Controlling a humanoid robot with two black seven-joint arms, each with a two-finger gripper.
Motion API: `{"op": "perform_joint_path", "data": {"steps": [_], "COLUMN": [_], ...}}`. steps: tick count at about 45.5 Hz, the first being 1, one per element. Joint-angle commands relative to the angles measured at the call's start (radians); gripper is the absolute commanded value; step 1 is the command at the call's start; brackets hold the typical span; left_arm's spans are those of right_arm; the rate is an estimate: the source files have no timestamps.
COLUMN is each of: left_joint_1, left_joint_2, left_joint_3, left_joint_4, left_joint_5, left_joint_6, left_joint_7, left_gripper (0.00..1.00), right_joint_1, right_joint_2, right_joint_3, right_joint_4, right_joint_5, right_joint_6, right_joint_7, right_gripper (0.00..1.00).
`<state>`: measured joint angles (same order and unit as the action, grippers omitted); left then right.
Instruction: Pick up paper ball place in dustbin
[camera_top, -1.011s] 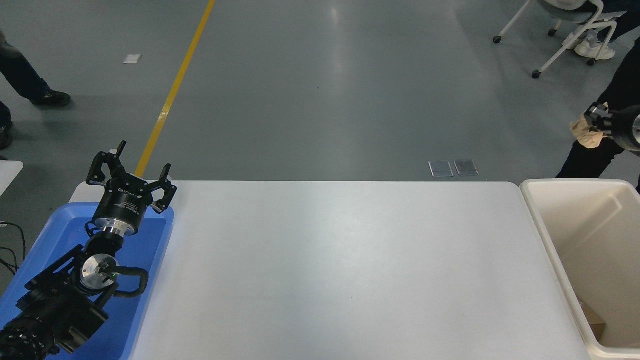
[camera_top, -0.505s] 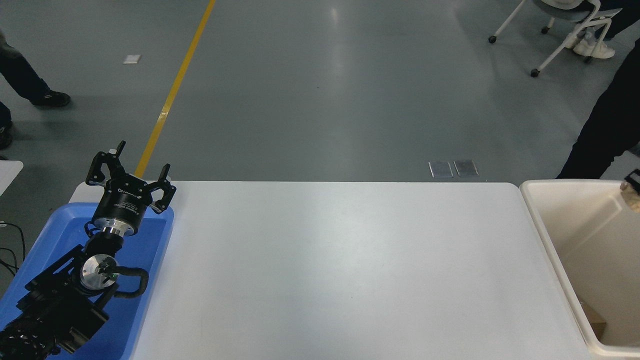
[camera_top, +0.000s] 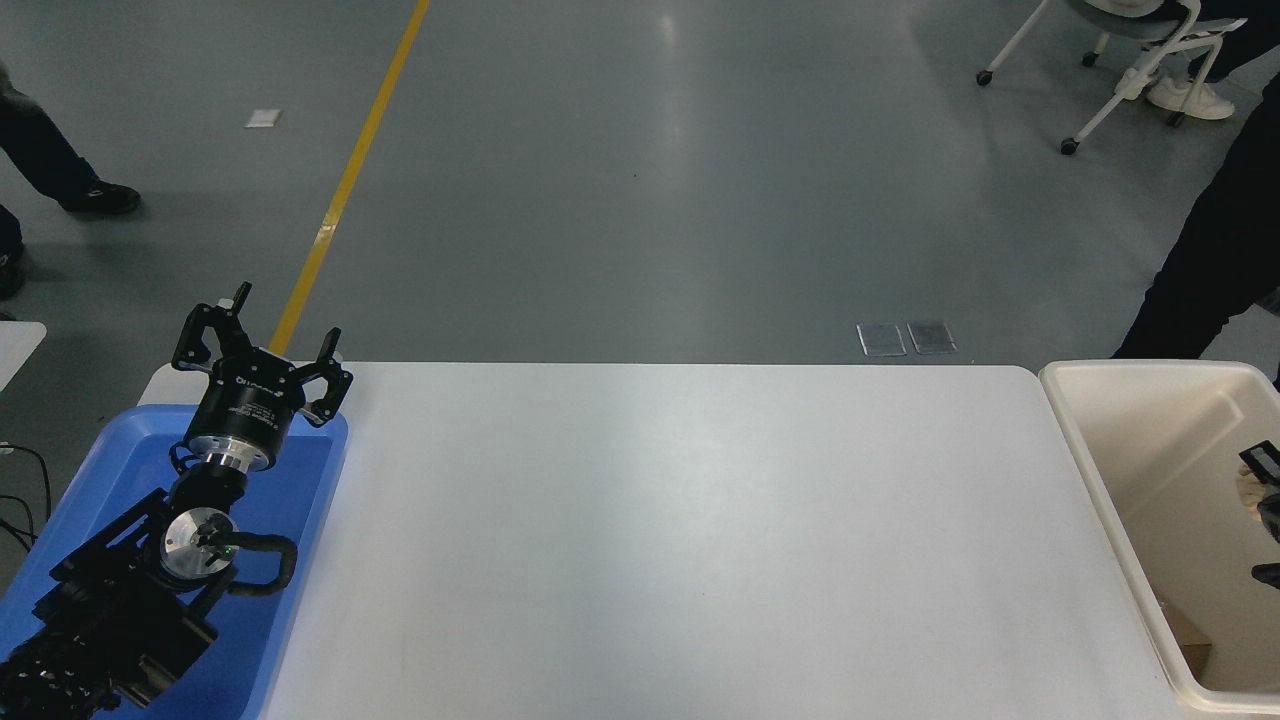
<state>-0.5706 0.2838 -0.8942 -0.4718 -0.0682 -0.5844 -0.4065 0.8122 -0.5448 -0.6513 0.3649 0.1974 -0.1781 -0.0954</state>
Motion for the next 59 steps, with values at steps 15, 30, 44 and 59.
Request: {"op": "perform_joint_path", "data": {"steps": [15, 30, 44, 59], "left_joint_1": [0.0, 0.0, 0.0, -0.002], "left_joint_2": [0.0, 0.0, 0.0, 0.0], "left_joint_3": [0.0, 0.0, 0.0, 0.0], "left_joint_4": [-0.001, -0.001, 0.001, -0.001], "left_joint_5": [0.001, 0.001, -0.001, 0.001], "left_joint_6": [0.0, 0.0, 0.0, -0.002], "left_joint_7": [0.0, 0.0, 0.0, 0.0], "left_gripper": [0.99, 0.99, 0.99, 0.99], "right_joint_1": [-0.015, 0.074, 0.333, 0.671], "right_joint_2": [0.022, 0.028, 0.042, 0.063], "right_joint_3": [0.015, 0.013, -0.005, -0.149], "right_joint_4": [0.003, 0.002, 0.08, 0.416], "right_joint_5": [0.005, 0.002, -0.047, -0.193], "right_joint_6": [-0.06, -0.06, -0.026, 0.043], "right_joint_7": [0.0, 0.0, 0.0, -0.001], "right_gripper": [1.0, 1.0, 1.0, 1.0]}}
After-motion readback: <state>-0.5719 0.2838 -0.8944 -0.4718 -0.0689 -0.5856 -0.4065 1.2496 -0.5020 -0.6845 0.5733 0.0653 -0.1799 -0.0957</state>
